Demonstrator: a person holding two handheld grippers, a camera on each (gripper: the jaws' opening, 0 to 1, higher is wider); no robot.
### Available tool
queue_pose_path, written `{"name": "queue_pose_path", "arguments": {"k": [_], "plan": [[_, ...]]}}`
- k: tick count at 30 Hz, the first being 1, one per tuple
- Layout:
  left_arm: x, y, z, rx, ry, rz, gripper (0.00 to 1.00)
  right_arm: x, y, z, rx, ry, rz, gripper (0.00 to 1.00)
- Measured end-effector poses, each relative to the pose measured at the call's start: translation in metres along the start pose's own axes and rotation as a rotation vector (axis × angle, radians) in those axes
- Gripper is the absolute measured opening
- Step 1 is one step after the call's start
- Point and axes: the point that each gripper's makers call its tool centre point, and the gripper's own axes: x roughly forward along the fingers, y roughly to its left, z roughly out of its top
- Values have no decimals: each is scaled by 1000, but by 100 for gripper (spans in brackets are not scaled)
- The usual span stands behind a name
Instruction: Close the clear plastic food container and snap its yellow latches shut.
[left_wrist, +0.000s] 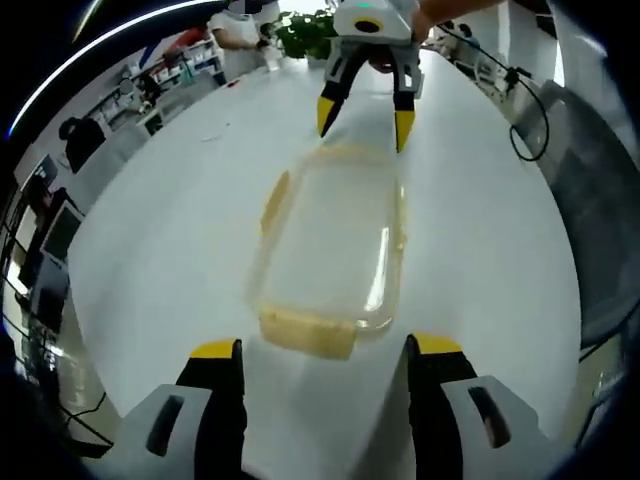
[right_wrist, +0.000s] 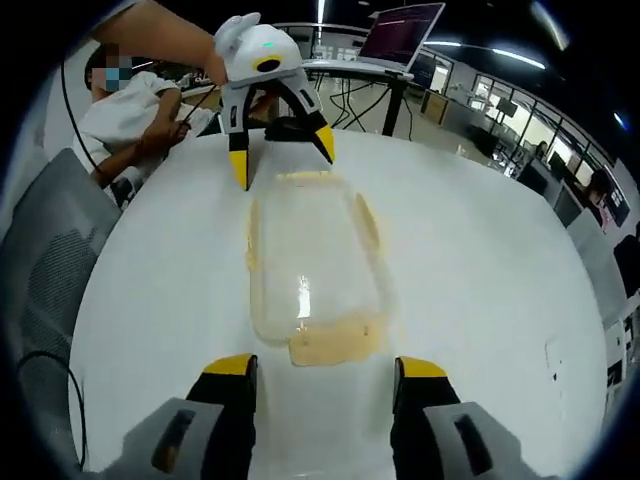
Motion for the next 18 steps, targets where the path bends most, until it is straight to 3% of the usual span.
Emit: {"name": "queue_pose_path", "arguments": {"k": [8, 18], "plan": [[0, 6, 1, 61, 21, -20, 58, 2, -7, 3, -36, 15, 6, 53], [2, 4, 6, 70, 29, -67, 55, 8, -4, 10, -102, 40, 45, 51]]}}
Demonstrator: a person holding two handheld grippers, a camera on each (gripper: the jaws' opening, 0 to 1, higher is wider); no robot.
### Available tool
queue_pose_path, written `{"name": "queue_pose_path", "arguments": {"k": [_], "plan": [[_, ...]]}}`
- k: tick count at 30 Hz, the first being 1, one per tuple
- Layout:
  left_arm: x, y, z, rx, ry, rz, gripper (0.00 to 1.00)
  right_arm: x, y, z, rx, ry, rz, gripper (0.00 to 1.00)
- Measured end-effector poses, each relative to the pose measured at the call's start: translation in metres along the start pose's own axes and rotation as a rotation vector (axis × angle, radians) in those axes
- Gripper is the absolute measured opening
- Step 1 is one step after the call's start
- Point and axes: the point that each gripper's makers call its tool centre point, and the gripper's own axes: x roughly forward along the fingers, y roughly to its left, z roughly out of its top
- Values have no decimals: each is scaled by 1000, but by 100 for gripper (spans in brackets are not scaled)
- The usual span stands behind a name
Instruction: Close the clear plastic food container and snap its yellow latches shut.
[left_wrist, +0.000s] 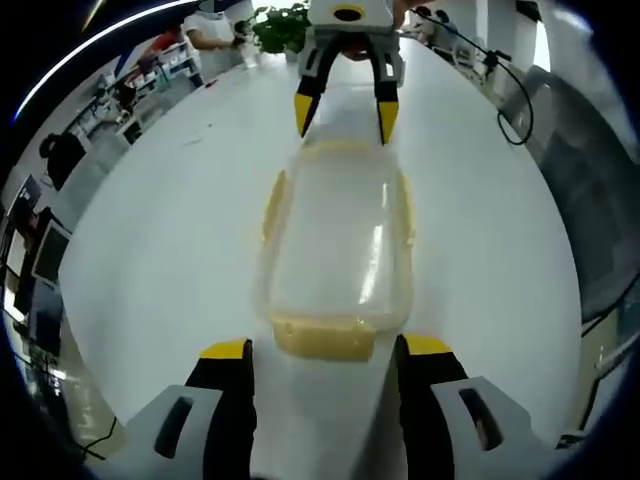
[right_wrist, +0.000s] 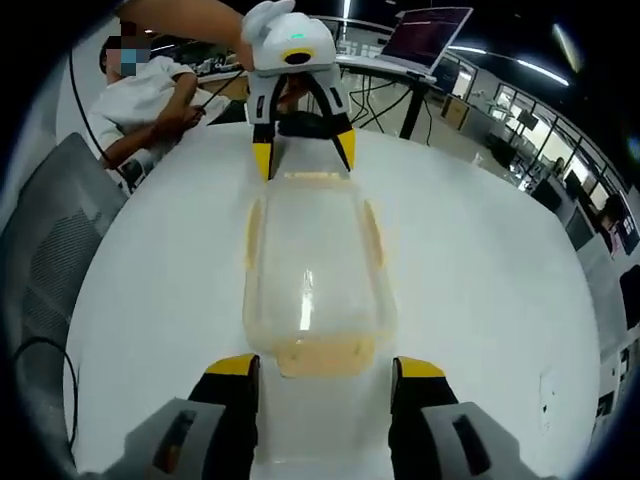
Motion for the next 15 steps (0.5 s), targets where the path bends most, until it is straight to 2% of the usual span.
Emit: {"name": "queue_pose_path", "arguments": {"k": [3, 8, 15], "plan": [[0, -2, 3, 27, -2, -10, 54, 3, 0, 1, -8, 5, 10, 51], [1, -3, 2, -6, -2, -41, 52, 8, 2, -2, -36, 34, 31, 52], [3, -5, 2, 15, -3, -79, 49, 10, 0, -1, -28, 50, 60, 52]]}}
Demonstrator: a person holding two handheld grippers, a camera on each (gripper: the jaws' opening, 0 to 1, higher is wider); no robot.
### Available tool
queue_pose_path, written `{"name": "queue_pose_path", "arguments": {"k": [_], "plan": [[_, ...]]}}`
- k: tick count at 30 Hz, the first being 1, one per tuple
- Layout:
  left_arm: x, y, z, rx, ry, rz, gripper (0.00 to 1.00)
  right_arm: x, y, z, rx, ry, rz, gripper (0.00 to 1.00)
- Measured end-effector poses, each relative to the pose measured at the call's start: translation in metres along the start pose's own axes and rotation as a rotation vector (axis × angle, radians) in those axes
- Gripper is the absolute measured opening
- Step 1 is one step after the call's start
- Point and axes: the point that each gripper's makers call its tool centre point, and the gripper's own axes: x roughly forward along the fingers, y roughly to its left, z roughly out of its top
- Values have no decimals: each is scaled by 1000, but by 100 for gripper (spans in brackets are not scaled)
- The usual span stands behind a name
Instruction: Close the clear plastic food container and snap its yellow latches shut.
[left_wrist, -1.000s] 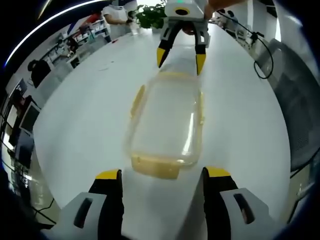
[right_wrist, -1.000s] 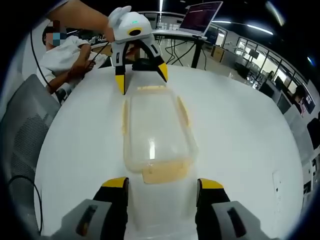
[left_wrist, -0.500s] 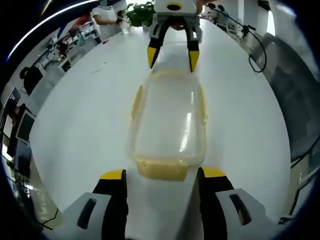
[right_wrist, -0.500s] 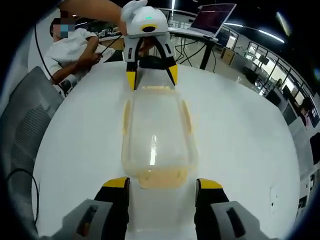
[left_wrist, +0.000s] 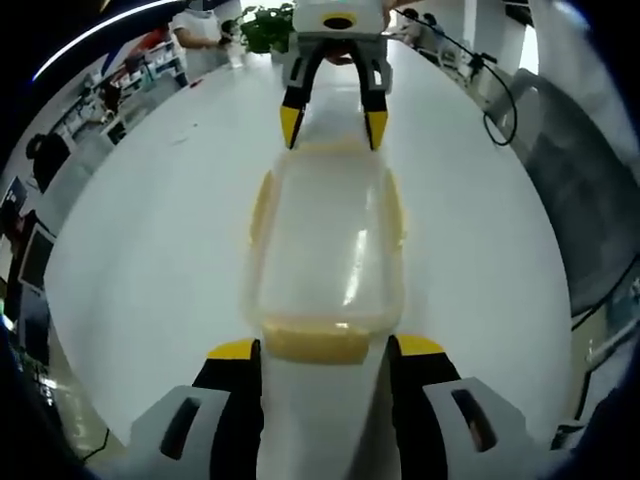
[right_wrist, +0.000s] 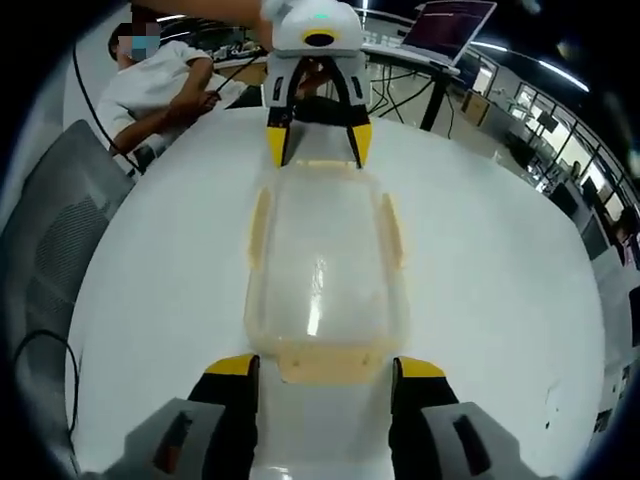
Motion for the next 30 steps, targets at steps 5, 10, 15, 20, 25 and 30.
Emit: {"name": "queue_pose_path", "arguments": {"k": [5, 10, 15, 20, 25, 30], "plan": [[1, -2, 0, 6, 3, -24, 47, 1, 5, -1, 11, -1, 24, 48], [2, -1, -1, 8, 5, -37, 47, 1, 5, -1, 22, -9, 36, 47], [2, 1, -1, 36, 10, -39, 38, 1, 6, -1, 4, -7, 50, 45], [4, 3, -1, 40, 14, -33, 38, 1, 6, 0, 0, -1, 51, 43], [4, 4, -1, 41, 13, -33, 38, 0, 4, -2, 21, 7, 56, 38], [4, 4, -1, 29, 16, -40, 38, 2, 4, -1, -8, 53, 57, 37]]}}
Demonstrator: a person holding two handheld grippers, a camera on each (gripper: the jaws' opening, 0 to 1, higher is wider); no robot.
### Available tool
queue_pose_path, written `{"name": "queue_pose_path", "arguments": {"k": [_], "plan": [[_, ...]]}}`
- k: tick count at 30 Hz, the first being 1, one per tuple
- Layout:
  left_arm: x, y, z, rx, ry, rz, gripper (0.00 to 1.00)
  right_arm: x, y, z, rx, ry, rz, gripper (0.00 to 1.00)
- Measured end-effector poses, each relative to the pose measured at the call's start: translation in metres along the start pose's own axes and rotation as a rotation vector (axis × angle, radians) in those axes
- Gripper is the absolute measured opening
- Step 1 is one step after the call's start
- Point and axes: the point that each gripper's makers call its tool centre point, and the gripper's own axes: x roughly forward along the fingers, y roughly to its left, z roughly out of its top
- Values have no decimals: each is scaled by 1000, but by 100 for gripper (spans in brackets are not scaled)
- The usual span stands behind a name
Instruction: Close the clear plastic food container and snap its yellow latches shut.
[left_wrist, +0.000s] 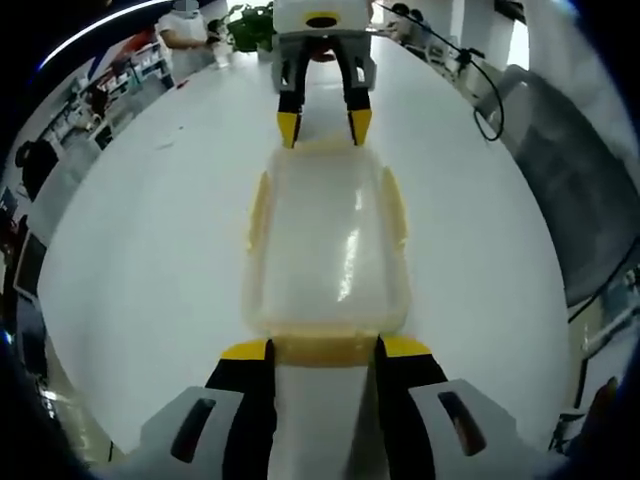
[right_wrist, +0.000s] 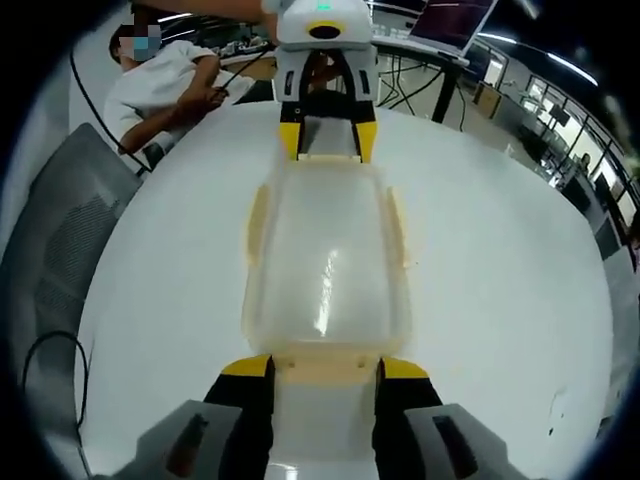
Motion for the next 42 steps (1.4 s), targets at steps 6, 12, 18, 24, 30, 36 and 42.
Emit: {"name": "queue_pose_path", "arguments": {"k": [6, 12, 18, 24, 30, 36, 42], "plan": [[-1, -2, 0, -4, 0, 10, 38, 0, 0, -1, -9, 16, 5, 38], [1, -1, 0, 19, 4, -27, 38, 0, 0, -1, -15, 30, 8, 39], [1, -2, 1, -46, 55, -17, 39, -1, 0, -2, 4, 33, 4, 38], [3, -2, 1, -37, 101, -13, 38, 0, -1, -2, 8, 64, 4, 36], [2, -1, 1, -38, 98, 2, 37, -1, -1, -3, 19, 66, -1, 35], [1, -2, 5, -35, 140, 24, 37, -10, 0, -2, -2, 84, -11, 35], [-10, 0, 10, -20, 140, 32, 37, -17, 0, 2, 6, 65, -20, 35]]}}
